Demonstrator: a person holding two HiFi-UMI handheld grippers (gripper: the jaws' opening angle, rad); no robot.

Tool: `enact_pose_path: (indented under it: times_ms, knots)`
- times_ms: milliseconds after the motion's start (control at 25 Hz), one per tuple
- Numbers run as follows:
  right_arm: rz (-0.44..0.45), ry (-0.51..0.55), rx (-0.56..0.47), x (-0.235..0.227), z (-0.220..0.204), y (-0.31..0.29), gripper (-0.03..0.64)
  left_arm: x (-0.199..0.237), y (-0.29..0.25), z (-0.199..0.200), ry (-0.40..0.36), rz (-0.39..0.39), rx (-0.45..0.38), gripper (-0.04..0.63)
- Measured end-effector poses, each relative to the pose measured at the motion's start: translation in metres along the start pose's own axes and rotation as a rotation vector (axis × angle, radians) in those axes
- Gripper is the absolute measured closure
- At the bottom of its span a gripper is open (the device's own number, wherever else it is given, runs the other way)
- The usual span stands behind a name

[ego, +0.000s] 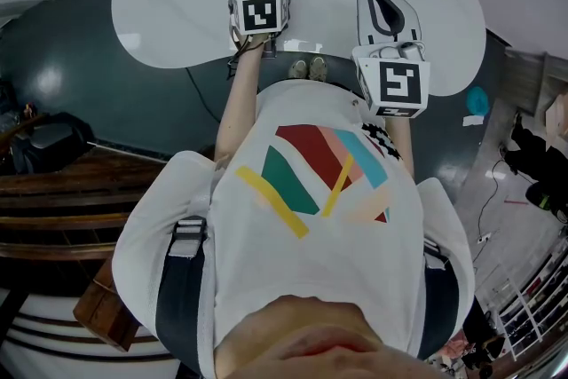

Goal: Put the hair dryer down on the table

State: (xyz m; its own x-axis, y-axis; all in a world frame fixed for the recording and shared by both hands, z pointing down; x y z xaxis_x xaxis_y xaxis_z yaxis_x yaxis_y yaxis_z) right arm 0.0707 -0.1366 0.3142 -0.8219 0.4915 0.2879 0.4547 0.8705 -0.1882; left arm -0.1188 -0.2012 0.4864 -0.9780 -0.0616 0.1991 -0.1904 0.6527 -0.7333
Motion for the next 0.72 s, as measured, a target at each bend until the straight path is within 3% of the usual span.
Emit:
enact_pose_path:
  times_ms: [400, 720]
  knots:
    - [-0.006, 0.004, -0.020, -0.006, 0.001, 0.000, 0.606, -0.022, 0.022, 0.035, -0.032, -0.046, -0.101, 0.219]
    - [-0.008, 0.001, -0.046, -0.007, 0.009, -0.003, 0.606, -0.037, 0.060, 0.079, -0.063, -0.079, -0.262, 0.221]
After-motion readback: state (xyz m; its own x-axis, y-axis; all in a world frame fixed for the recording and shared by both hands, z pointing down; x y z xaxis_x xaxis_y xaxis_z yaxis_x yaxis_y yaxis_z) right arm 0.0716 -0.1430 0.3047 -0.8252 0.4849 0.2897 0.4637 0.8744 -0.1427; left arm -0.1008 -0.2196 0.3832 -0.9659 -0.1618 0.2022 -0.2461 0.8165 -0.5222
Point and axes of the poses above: the fingertips, and each gripper's own axes: y backward along the fingers, x to its left, z out of its top, the point moved 5 cm from there along y, backward along the fingers, and after that the axes turned 9 degrees about y, right-handed, at the moved point
